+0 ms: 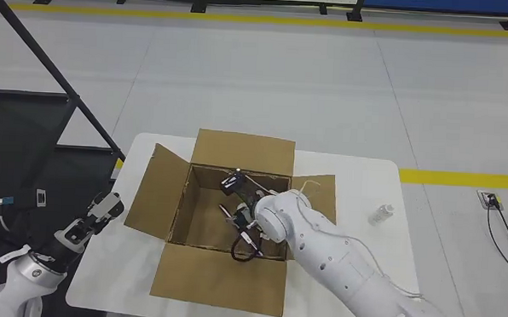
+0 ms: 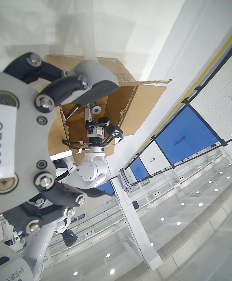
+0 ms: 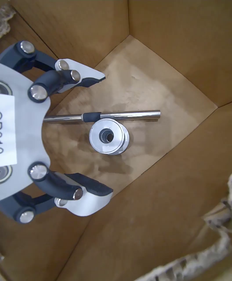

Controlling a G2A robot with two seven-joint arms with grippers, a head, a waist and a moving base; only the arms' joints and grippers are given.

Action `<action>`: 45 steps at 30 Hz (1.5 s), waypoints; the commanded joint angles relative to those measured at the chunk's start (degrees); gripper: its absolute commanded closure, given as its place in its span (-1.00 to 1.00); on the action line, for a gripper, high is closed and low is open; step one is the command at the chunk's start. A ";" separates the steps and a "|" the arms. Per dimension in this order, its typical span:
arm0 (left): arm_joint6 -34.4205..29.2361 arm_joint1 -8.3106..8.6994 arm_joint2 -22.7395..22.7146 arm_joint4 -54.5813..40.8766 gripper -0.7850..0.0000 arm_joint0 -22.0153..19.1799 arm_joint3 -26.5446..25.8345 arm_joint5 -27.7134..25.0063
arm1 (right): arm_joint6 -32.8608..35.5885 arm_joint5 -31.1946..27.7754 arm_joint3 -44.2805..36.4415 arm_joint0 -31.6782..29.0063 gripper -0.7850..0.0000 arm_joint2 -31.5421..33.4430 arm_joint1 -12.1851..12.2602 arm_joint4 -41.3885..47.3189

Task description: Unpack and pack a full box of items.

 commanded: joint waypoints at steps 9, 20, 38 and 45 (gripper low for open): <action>0.00 0.00 0.00 0.00 -1.00 0.00 0.00 0.00 | -3.04 0.87 9.82 2.46 0.49 -1.87 -4.22 1.75; 0.00 0.00 0.00 0.00 -1.00 0.00 0.00 0.00 | -2.29 4.04 9.60 3.92 1.00 -2.39 -6.52 -1.22; 0.00 0.00 0.00 0.00 -1.00 0.00 0.00 0.00 | 10.67 3.22 -26.20 -11.41 1.00 15.37 2.67 -10.82; 0.00 0.00 0.00 0.00 -1.00 0.00 0.00 0.00 | 11.60 6.73 -50.41 -28.34 1.00 28.41 7.08 -21.64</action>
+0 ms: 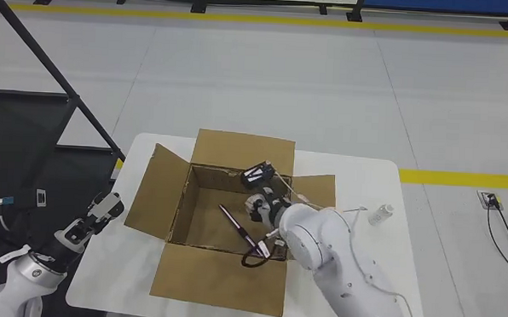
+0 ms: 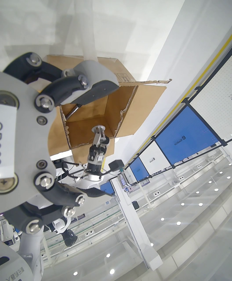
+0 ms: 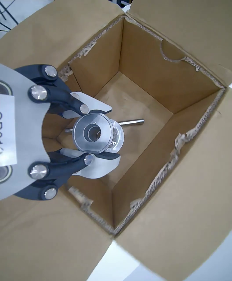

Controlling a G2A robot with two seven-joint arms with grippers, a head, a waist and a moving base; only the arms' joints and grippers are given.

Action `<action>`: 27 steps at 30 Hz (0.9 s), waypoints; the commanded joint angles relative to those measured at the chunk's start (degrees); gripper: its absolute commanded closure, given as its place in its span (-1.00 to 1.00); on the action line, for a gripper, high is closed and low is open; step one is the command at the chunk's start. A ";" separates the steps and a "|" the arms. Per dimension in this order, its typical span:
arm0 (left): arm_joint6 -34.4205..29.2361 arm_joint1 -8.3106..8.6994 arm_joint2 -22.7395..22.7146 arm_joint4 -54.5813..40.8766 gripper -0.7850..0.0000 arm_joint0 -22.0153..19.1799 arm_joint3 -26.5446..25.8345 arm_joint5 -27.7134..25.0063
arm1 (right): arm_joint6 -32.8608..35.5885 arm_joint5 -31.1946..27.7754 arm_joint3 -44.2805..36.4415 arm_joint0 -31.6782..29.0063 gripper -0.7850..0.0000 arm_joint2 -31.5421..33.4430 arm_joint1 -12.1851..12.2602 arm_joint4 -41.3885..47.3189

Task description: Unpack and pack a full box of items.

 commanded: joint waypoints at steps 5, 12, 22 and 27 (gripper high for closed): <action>0.00 0.00 0.00 0.00 -1.00 0.00 0.00 0.00 | -4.93 8.97 -21.29 -17.46 1.00 10.99 2.25 -12.66; 0.00 0.00 0.00 0.00 -1.00 0.00 0.00 0.00 | -8.26 13.58 -30.55 -32.00 1.00 21.78 3.15 -13.22; 0.00 0.00 0.00 0.00 -1.00 0.00 0.00 0.00 | -7.75 10.58 -16.94 -31.28 1.00 33.22 3.70 -2.60; 0.00 0.00 0.00 0.00 -1.00 0.00 0.00 0.00 | -7.55 10.19 -9.79 -28.61 1.00 35.48 4.03 -1.94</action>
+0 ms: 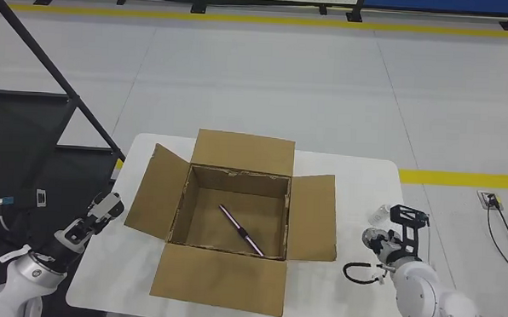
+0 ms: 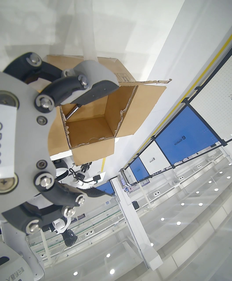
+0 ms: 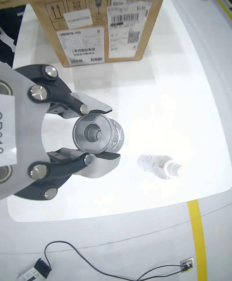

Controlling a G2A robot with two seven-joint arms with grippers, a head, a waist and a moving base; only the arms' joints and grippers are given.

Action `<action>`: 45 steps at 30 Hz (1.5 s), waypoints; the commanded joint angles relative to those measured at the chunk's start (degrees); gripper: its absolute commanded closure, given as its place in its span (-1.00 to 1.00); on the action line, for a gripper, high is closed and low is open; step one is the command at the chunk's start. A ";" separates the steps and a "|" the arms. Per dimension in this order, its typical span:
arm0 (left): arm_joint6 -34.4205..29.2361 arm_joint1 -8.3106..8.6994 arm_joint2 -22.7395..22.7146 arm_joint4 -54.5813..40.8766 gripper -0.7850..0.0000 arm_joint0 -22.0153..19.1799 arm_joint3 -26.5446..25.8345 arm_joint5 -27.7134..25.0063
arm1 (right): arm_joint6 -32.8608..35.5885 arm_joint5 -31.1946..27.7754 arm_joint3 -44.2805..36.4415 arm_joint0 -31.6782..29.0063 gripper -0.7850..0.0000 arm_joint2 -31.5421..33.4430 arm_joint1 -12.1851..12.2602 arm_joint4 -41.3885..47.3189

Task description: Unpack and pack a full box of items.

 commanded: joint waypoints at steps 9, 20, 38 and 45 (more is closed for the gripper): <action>0.00 0.00 0.00 0.00 -1.00 0.00 0.00 0.00 | -0.68 0.68 10.69 3.85 1.00 1.15 0.32 1.04; 0.00 0.00 0.00 0.00 -1.00 0.00 0.00 0.00 | -1.45 1.56 15.55 5.35 0.23 0.45 0.55 1.30; 0.00 0.00 0.00 0.00 -1.00 0.00 0.00 0.00 | -7.82 2.17 -2.16 1.61 -1.00 -1.85 0.71 -0.13; 0.00 0.00 0.00 0.00 -1.00 0.00 0.00 0.00 | -15.55 -4.33 -10.79 1.34 -1.00 -9.58 0.41 -0.85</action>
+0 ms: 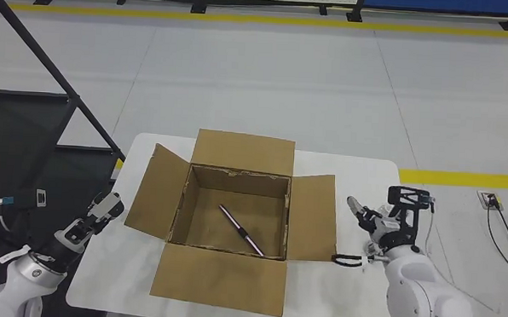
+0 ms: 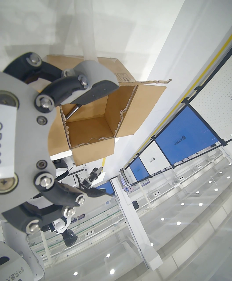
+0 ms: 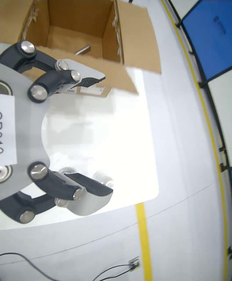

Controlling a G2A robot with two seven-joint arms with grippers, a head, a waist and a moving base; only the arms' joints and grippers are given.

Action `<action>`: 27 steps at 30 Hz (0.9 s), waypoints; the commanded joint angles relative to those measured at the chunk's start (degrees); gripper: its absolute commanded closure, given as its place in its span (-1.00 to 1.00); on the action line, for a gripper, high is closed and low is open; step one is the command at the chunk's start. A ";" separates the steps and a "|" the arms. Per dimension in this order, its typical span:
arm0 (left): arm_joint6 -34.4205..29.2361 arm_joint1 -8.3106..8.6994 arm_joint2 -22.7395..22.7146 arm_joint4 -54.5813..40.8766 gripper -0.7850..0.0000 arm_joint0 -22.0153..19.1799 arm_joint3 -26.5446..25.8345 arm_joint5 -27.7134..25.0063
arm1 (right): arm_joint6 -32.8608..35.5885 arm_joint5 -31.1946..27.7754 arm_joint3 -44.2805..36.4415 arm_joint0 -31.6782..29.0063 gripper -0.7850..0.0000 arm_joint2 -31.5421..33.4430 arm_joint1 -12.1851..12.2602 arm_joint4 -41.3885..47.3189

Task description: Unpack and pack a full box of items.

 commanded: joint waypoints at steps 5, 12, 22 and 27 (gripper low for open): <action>0.00 0.00 0.00 0.00 -1.00 0.00 0.00 0.00 | -0.15 -2.23 2.39 7.12 -1.00 -8.65 -0.49 -4.75; 2.79 -0.03 -1.07 -0.53 -1.00 1.17 0.49 0.47 | 5.35 -8.94 12.15 19.76 -1.00 -18.38 -1.79 -0.86; 5.52 0.07 -4.32 -3.47 -1.00 3.49 2.10 1.22 | 22.87 -12.44 44.76 43.33 -1.00 -36.42 -7.37 13.62; 5.66 0.08 -4.44 -3.48 -1.00 3.54 2.15 1.38 | 23.53 -12.62 59.18 50.12 -1.00 -44.07 -11.43 18.90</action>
